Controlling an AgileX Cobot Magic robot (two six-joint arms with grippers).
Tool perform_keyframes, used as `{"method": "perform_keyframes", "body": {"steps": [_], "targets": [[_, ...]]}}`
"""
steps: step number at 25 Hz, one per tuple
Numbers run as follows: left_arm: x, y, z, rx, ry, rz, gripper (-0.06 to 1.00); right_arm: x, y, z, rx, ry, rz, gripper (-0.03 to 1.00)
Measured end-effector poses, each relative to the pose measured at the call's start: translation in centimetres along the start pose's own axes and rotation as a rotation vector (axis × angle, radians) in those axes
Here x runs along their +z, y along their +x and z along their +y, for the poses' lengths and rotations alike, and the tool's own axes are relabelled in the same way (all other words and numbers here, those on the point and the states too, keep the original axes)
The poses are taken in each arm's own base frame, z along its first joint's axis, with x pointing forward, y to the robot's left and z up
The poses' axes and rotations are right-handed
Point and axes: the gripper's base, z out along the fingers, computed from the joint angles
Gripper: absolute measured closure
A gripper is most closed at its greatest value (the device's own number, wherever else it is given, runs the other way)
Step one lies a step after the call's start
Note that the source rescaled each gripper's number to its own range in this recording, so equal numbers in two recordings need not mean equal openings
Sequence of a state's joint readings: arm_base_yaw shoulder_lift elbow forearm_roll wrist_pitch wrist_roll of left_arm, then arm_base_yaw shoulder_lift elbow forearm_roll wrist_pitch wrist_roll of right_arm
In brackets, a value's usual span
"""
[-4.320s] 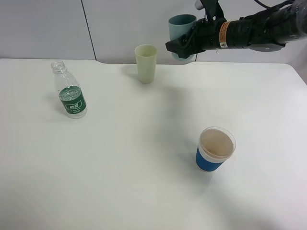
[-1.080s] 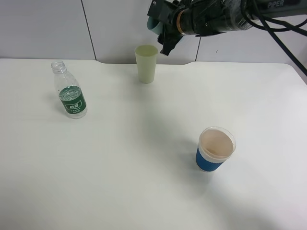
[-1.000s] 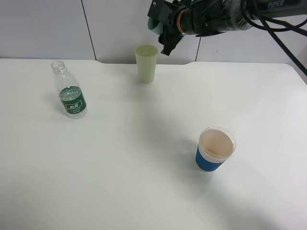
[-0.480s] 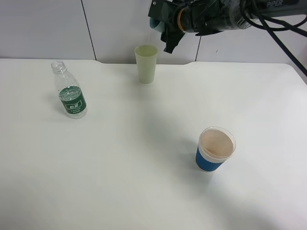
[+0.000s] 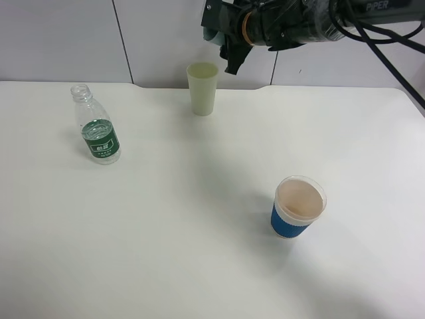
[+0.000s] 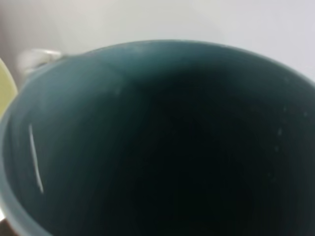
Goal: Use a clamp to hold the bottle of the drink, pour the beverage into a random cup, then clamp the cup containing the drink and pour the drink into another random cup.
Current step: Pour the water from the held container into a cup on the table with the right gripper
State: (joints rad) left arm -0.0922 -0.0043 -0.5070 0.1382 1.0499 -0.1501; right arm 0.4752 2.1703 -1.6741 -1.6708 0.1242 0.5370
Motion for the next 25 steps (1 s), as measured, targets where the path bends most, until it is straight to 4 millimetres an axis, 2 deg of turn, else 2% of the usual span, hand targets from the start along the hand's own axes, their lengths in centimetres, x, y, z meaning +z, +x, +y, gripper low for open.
{"method": "perform_keyframes", "body": {"steps": [25], "targets": [[0.00,0.00,0.00,0.000,0.000,0.000,-0.05,-0.01,0.07,-0.14,-0.119,0.018,0.018,0.97]]}}
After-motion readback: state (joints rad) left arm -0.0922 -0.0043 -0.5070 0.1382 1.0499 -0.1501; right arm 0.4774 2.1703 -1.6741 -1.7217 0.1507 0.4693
